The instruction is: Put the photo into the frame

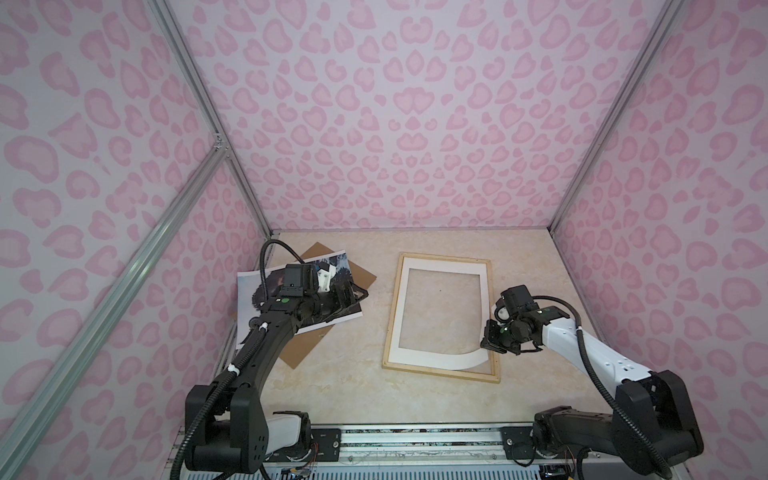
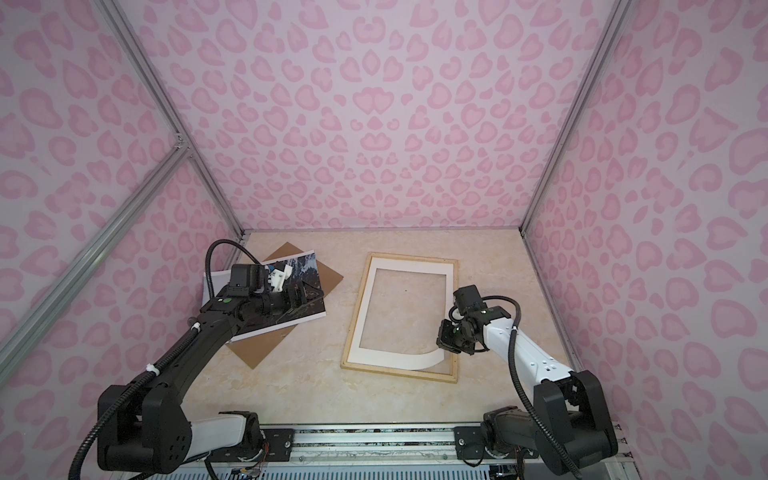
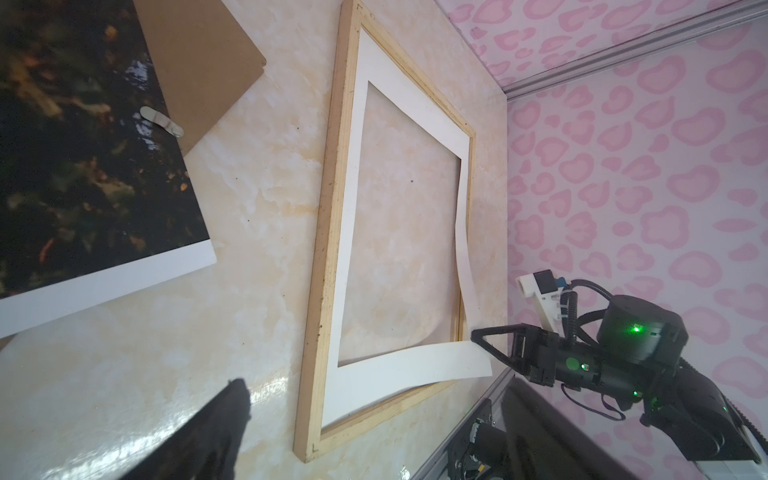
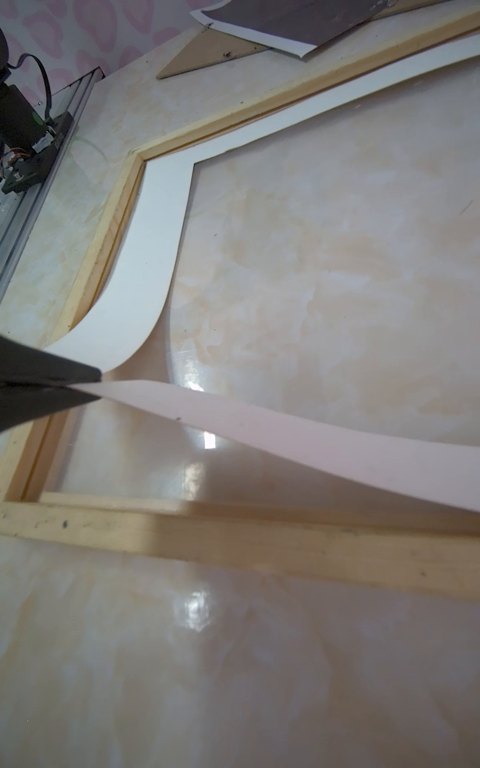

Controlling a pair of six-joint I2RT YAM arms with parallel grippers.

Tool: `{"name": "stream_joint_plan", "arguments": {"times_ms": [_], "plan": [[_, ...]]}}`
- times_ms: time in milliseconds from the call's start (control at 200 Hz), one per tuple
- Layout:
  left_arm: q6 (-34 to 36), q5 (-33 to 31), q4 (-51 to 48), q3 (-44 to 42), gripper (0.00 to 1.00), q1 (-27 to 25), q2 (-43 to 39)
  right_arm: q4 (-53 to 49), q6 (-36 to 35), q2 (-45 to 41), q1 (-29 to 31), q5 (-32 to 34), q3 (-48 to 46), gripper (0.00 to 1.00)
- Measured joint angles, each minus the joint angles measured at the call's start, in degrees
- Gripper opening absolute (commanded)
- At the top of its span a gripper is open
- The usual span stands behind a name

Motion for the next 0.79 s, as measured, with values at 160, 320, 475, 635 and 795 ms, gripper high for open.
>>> {"name": "stream_joint_plan", "arguments": {"times_ms": [160, 320, 475, 635, 795], "plan": [[0.0, 0.0, 0.0, 0.0, 0.97, 0.0, 0.0, 1.3, 0.7, 0.3, 0.0, 0.3, -0.5, 0.23], [0.0, 0.0, 0.0, 0.0, 0.97, 0.0, 0.1, 2.1, 1.6, 0.1, -1.0, 0.6, -2.8, 0.63], [-0.6, 0.0, 0.0, 0.0, 0.97, -0.1, 0.6, 1.8, 2.9, -1.6, -3.5, 1.2, -3.4, 0.98], [-0.2, -1.9, -0.9, 0.0, 0.97, -2.5, 1.5, 1.2, 2.8, -4.0, -6.8, 4.4, -1.4, 0.98], [0.0, -7.5, -2.0, -0.7, 0.97, -10.0, 4.8, 4.3, 2.5, 0.6, -9.0, 5.3, 0.6, 0.98]]}}
